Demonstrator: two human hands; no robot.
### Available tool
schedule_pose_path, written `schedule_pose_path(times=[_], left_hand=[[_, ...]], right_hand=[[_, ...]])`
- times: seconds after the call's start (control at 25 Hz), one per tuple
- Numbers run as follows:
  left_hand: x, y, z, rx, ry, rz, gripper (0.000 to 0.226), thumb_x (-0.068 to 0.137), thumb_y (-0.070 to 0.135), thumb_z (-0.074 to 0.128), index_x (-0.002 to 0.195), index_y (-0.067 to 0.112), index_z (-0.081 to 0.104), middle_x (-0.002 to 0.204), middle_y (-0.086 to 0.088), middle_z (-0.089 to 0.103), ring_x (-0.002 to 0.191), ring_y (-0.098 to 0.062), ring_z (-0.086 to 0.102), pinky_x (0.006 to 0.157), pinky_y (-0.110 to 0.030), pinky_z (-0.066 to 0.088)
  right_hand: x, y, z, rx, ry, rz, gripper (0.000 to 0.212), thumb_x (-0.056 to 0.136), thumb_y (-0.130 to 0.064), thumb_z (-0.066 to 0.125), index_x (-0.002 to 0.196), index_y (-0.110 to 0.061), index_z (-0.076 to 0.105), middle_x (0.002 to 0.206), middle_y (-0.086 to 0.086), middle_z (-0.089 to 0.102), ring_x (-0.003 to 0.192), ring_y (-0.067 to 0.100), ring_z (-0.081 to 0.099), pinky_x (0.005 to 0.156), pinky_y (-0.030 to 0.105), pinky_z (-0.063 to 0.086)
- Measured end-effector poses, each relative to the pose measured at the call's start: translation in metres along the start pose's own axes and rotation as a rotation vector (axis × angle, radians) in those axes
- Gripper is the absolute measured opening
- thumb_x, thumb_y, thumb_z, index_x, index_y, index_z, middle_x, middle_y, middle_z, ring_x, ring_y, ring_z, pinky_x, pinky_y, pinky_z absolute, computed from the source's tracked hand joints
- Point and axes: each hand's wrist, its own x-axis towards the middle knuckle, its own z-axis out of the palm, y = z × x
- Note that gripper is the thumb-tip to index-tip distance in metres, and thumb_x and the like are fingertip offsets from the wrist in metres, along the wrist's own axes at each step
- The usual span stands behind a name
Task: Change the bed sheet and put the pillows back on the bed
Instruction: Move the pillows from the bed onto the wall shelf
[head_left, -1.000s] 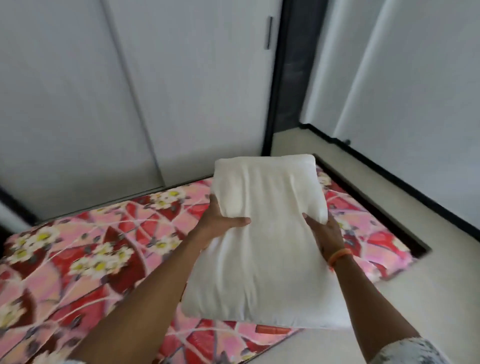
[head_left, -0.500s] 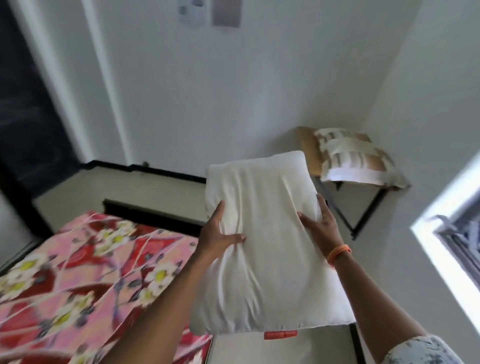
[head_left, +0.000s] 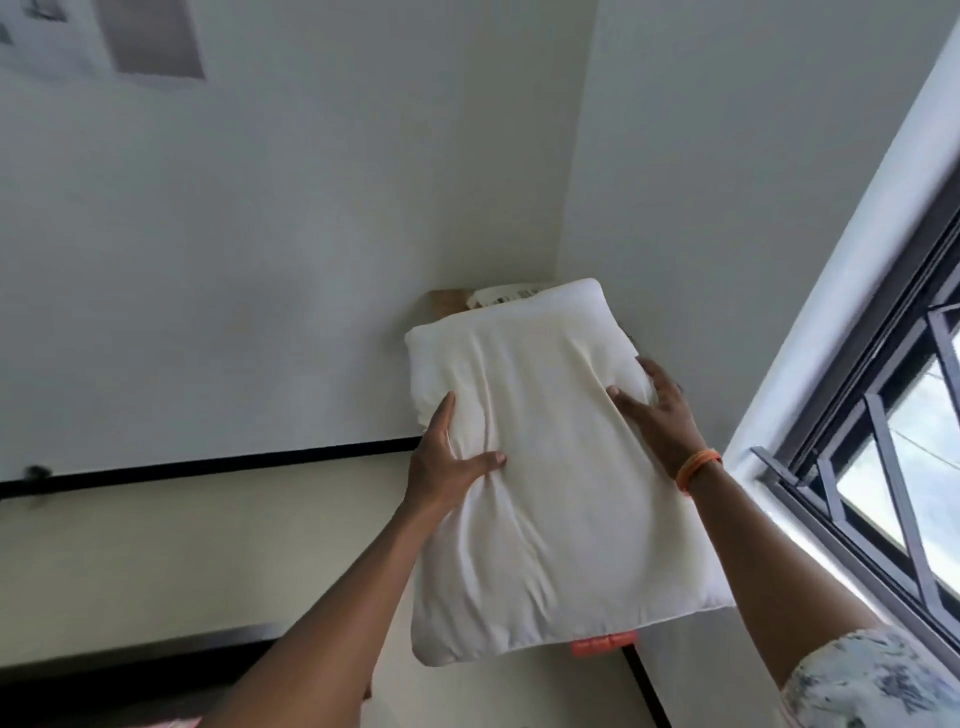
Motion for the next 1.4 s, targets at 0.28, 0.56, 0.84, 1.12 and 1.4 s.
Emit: schedule_pose_path(times=[0.28,0.56,0.84,1.12,1.4], left_hand=[[0.196,0.017,0.071,0.012,0.031,0.009,0.105,0.067,0.042,0.088,0.153,0.035,0.027,0.154,0.010,0.038,0.139,-0.014,0.039,0.103,-0.021,0.033],[0.369,0.016,0.132,-0.103,-0.017,0.033,0.100,0.071,0.036,0.087,0.152,0.035,0.028,0.154,0.014,0.034,0.139,-0.008,0.036,0.106,-0.022,0.033],[0.521,-0.041,0.188,-0.152,-0.159,-0.109,0.111,0.071,0.046,0.085,0.155,0.039,0.013,0.159,0.007,0.027,0.140,-0.010,0.032,0.108,-0.025,0.031],[0.591,-0.080,0.222,-0.091,-0.202,-0.222,0.128,0.051,0.069,0.084,0.147,0.057,-0.001,0.159,-0.004,0.023,0.142,-0.024,0.032,0.113,-0.039,0.033],[0.579,-0.088,0.221,-0.082,-0.147,-0.230,0.130,0.044,0.077,0.081,0.146,0.062,0.001,0.154,-0.005,0.029,0.135,-0.022,0.038,0.104,-0.032,0.034]], right_hand=[[0.215,0.026,-0.008,0.027,-0.028,-0.017,0.075,0.077,-0.046,0.079,0.141,-0.027,0.045,0.138,-0.002,0.054,0.125,0.016,0.053,0.110,0.044,0.041],[0.393,0.047,-0.009,-0.102,0.004,-0.046,0.077,0.079,-0.055,0.073,0.145,-0.030,0.042,0.149,-0.007,0.045,0.136,0.012,0.042,0.116,0.036,0.031],[0.534,0.120,0.048,-0.670,-0.075,0.264,0.073,0.093,-0.067,0.037,0.155,-0.037,0.012,0.160,0.015,0.018,0.146,0.037,0.021,0.119,0.049,0.016],[0.572,0.185,0.105,-0.904,-0.225,0.443,0.082,0.078,-0.088,0.014,0.147,-0.054,-0.013,0.163,0.006,-0.017,0.149,0.035,-0.011,0.111,0.070,-0.003],[0.578,0.184,0.111,-0.983,-0.249,0.414,0.088,0.075,-0.090,0.011,0.148,-0.049,-0.016,0.161,0.013,-0.021,0.147,0.041,-0.013,0.108,0.074,-0.003]])
